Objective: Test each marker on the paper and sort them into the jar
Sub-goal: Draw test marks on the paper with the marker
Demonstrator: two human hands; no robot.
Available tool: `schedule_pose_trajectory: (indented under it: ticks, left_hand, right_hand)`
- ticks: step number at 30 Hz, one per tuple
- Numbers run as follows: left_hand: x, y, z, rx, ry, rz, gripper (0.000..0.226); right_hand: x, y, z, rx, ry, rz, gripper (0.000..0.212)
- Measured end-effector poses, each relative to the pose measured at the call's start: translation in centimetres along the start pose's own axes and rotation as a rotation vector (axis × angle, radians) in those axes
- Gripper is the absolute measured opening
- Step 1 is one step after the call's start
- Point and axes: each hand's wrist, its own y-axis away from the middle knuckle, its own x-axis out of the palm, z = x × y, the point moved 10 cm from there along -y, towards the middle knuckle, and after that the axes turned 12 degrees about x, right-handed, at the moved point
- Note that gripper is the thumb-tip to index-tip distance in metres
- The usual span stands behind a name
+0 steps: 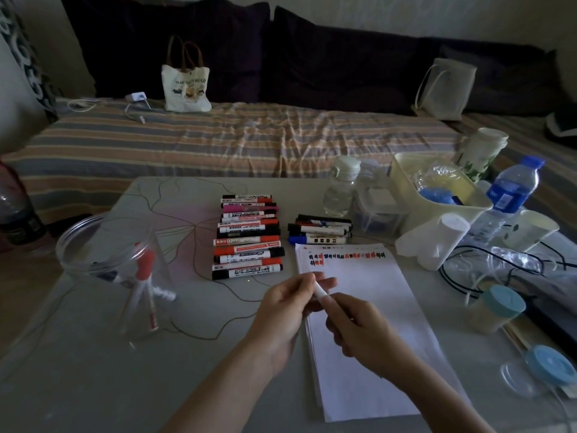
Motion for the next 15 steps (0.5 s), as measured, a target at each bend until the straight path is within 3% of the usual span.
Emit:
schedule_pose_trajectory:
  ticks: [5,10,13,14,15]
  left_hand:
    - [-1.1,-0.2,1.2,0.041,-0.029,-0.193,0.030]
    - [-4.0,-1.2,2.2,-0.039,-0.109,-0.360,0.027]
    - [-10.8,-2.7,-0.7,0.050,0.032,-0.638,0.020]
    - [-11.2,-2.9,-2.2,0.143,0.016,-0.598,0.022]
    - [-10.0,-3.1,-3.5,0.210,-0.123,-0.461,0.024]
  right_hand:
    - [-1.2,0.7,1.0,-0.090,0.184,-0.239,0.037]
    - [-0.7,1.1,1.5,-0.114,0.278,-0.278,0.042]
    - [-2.4,2.4,-0.5,-0.021,0.323,-0.253,0.039]
    - [-3.3,2.4,-1.2,0.013,0.340,-0.251,0.037]
    - [-4.0,2.1,-1.5,0.037,0.355,-0.264,0.035]
